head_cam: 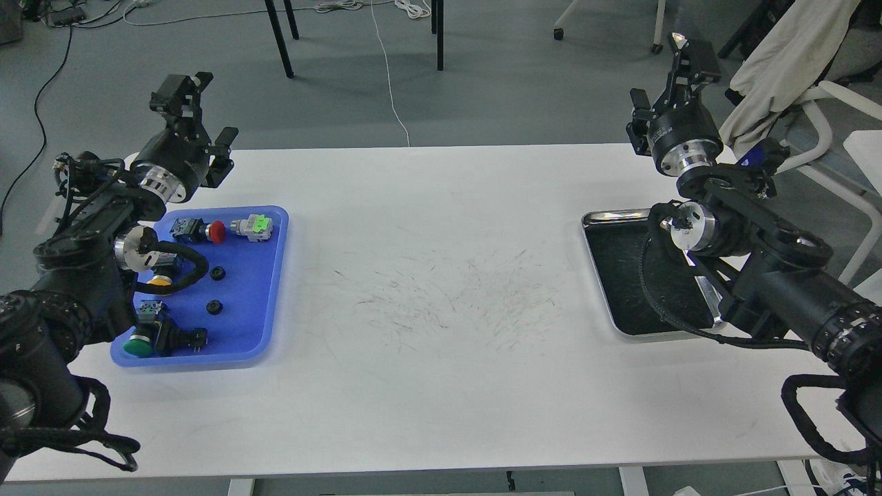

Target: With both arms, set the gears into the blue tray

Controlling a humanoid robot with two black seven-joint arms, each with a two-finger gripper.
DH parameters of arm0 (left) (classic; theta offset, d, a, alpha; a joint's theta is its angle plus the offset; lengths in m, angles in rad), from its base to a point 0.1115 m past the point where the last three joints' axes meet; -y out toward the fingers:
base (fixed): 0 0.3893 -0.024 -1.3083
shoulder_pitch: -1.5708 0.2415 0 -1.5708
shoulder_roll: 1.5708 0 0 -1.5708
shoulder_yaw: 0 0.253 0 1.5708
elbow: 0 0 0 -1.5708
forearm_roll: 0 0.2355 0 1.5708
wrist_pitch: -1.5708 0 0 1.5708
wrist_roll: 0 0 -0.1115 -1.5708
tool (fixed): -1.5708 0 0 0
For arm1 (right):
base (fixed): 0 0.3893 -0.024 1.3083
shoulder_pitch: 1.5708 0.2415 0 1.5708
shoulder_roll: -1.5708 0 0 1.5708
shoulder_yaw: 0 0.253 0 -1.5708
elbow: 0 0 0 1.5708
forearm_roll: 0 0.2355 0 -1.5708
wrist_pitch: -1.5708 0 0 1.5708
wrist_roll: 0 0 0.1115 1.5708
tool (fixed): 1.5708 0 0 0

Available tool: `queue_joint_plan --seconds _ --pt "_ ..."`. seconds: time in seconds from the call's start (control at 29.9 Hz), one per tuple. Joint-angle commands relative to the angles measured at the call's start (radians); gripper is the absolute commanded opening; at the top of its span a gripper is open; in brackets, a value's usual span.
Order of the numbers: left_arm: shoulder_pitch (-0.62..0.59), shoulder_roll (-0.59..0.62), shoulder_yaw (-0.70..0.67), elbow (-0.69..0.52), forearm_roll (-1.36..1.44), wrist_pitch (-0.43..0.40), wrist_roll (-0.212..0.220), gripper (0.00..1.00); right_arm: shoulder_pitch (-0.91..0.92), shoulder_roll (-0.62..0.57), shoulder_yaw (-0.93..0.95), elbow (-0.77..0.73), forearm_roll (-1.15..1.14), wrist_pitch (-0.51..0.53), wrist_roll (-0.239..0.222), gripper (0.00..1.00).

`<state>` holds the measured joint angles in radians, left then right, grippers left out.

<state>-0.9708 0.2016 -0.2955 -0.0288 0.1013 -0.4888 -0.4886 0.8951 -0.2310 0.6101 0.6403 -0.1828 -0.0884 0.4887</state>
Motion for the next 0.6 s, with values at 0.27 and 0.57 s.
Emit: queue_joint_plan --seconds 0.27,0.57 --pt "-0.022 0.044 0.018 -0.037 -0.002 0.0 0.059 0.99 -0.007 0.013 0.01 -0.018 0.052 -0.005 0.0 0.98" --pt "-0.009 0.113 0.116 -0.158 0.023 0.0 0.0 0.99 -0.018 0.012 0.003 -0.018 0.052 -0.004 0.0 0.98"
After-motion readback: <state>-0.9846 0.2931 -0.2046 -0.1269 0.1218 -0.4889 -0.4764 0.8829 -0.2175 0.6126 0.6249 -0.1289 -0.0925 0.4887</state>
